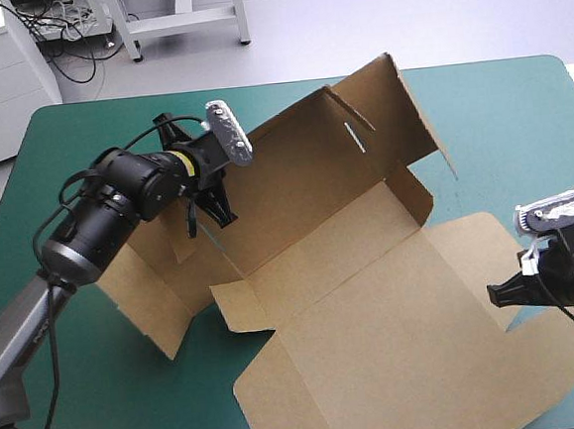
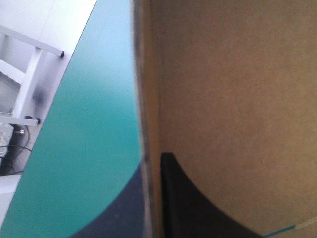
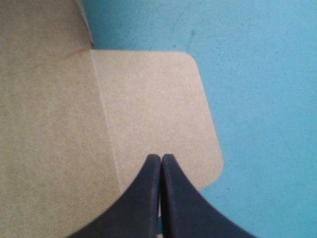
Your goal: Fold the box
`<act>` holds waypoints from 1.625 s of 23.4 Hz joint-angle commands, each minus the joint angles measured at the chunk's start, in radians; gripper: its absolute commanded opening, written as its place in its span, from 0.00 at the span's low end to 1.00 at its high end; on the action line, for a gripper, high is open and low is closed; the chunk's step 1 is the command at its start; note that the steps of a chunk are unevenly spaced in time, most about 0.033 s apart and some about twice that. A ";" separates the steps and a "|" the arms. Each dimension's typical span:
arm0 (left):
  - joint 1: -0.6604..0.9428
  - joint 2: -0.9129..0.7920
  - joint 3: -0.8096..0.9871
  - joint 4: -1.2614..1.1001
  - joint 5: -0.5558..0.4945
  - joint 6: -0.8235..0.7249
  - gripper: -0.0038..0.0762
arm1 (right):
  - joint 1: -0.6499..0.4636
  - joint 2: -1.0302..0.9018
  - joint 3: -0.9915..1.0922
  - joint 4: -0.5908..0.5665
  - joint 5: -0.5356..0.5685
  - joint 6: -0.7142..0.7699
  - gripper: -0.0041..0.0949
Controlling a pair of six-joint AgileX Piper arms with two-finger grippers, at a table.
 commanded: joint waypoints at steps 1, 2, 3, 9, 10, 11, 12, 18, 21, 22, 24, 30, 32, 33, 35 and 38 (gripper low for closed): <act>-0.064 -0.013 -0.034 0.162 -0.143 -0.067 0.01 | -0.006 -0.031 -0.026 -0.004 -0.060 0.002 0.02; -0.080 -0.006 -0.034 0.196 -0.165 -0.086 0.01 | -0.006 -0.040 -0.026 -0.004 -0.063 0.002 0.02; -0.093 -0.005 -0.034 0.220 -0.180 -0.090 0.01 | -0.006 -0.046 -0.026 -0.006 -0.064 0.002 0.02; -0.162 0.003 -0.034 0.373 -0.269 -0.104 0.01 | -0.006 -0.065 -0.026 -0.008 -0.063 0.019 0.02; -0.168 0.003 -0.034 0.398 -0.269 -0.106 0.01 | -0.006 -0.065 -0.026 -0.008 -0.063 0.019 0.02; -0.172 0.003 -0.034 0.422 -0.274 -0.112 0.01 | -0.006 -0.065 -0.026 -0.008 -0.065 0.019 0.02; -0.180 0.003 -0.034 0.482 -0.286 -0.145 0.01 | -0.006 -0.065 -0.026 -0.008 -0.067 0.021 0.02; -0.191 0.003 -0.018 0.694 -0.301 -0.335 0.01 | -0.006 -0.065 -0.026 -0.007 -0.089 0.024 0.02; -0.221 -0.008 0.069 0.703 -0.288 -0.335 0.01 | -0.006 -0.065 -0.026 -0.004 -0.090 0.024 0.02; -0.231 -0.015 0.099 0.714 -0.295 -0.335 0.01 | -0.006 -0.065 -0.026 -0.004 -0.090 0.024 0.02; -0.247 -0.027 0.158 0.748 -0.305 -0.352 0.01 | -0.006 -0.065 -0.026 -0.004 -0.090 0.024 0.02; -0.259 -0.033 0.315 0.984 -0.332 -0.638 0.01 | -0.006 -0.063 -0.026 -0.001 -0.097 0.042 0.02; -0.259 -0.033 0.344 0.987 -0.357 -0.650 0.01 | -0.006 -0.063 -0.026 -0.001 -0.097 0.050 0.02; -0.259 -0.031 0.358 0.987 -0.369 -0.652 0.01 | -0.006 -0.063 -0.026 -0.001 -0.099 0.050 0.02; -0.259 -0.027 0.375 0.993 -0.376 -0.654 0.01 | -0.006 -0.063 -0.026 -0.001 -0.098 0.050 0.02; -0.259 -0.027 0.387 1.018 -0.371 -0.717 0.01 | -0.006 -0.063 -0.026 -0.001 -0.098 0.050 0.02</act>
